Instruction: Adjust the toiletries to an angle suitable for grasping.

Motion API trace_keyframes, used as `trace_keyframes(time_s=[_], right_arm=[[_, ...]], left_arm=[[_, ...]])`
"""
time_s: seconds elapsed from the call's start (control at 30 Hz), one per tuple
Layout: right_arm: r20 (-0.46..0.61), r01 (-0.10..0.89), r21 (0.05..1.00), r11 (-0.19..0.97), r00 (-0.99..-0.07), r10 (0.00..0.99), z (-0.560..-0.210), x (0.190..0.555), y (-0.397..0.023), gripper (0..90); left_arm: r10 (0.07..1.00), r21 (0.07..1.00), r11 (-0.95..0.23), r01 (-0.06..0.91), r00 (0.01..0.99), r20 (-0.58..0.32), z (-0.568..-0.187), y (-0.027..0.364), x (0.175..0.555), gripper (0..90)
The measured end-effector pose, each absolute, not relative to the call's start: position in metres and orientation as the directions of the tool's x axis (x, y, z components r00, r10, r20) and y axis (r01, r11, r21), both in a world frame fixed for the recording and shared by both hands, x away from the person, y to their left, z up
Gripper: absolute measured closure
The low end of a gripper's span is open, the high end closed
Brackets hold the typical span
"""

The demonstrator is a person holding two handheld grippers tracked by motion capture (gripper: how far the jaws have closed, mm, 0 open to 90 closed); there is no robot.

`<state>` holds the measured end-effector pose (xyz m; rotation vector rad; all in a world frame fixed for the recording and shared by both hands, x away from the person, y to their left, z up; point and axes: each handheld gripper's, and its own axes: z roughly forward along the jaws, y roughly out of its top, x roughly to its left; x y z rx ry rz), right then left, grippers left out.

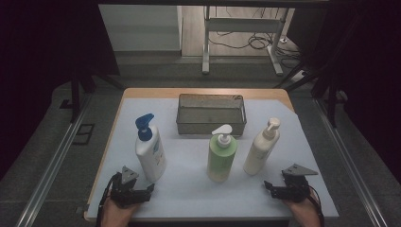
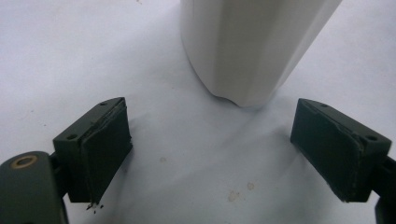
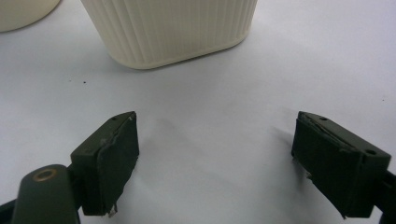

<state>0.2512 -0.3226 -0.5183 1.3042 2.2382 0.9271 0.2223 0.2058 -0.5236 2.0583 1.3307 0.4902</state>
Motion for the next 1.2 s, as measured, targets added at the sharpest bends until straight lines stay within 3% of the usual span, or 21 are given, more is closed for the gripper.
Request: trace_keyframes(time_s=[1.2], right_arm=[[0.007,0.629,0.690,0.358,-0.501,0.866,-0.5151,0.2536,-0.3226,14.4]], left_arm=[[0.904,0.709,-0.282,0.647,0.427,-0.031,-0.5270,0.2076,0.2194,12.0]])
